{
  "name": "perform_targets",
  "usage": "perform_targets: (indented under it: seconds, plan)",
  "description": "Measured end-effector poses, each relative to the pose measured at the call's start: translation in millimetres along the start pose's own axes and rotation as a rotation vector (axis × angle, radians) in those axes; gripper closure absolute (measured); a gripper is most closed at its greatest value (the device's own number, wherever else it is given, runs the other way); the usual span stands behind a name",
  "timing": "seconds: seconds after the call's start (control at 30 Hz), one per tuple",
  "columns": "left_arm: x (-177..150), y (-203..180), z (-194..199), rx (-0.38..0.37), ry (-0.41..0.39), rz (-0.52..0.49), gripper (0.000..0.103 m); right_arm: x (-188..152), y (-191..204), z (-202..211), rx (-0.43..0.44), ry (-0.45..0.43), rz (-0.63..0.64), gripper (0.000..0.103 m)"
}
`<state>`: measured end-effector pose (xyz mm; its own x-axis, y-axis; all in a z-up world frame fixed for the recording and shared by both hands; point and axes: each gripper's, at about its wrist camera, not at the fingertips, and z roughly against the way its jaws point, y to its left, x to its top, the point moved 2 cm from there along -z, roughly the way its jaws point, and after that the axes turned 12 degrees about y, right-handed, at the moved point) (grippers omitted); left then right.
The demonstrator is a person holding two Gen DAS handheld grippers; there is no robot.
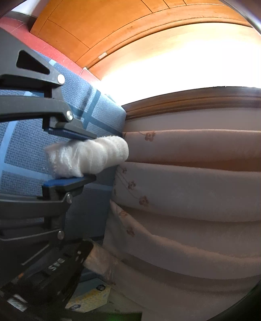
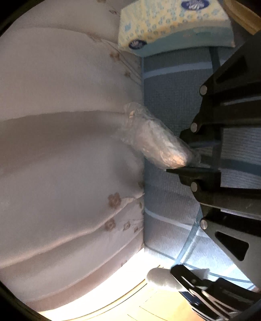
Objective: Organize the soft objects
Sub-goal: 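Lift the towel and plastic bag and carry both toward the gold tray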
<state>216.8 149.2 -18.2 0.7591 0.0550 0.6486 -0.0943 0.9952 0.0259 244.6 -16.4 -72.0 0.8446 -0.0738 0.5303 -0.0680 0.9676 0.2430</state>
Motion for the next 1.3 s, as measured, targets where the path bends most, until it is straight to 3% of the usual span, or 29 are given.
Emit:
perform_targets:
  seconds: [0.67,1.3]
  plan:
    - [-3,-6,1,0.002,-0.01,-0.002,0.07,-60,18,86,-0.095,-0.257,0.135,0.086]
    - [-30,-21,10,-0.028,-0.014,-0.018,0.07,-101,19,131,-0.087,-0.315,0.218,0.086]
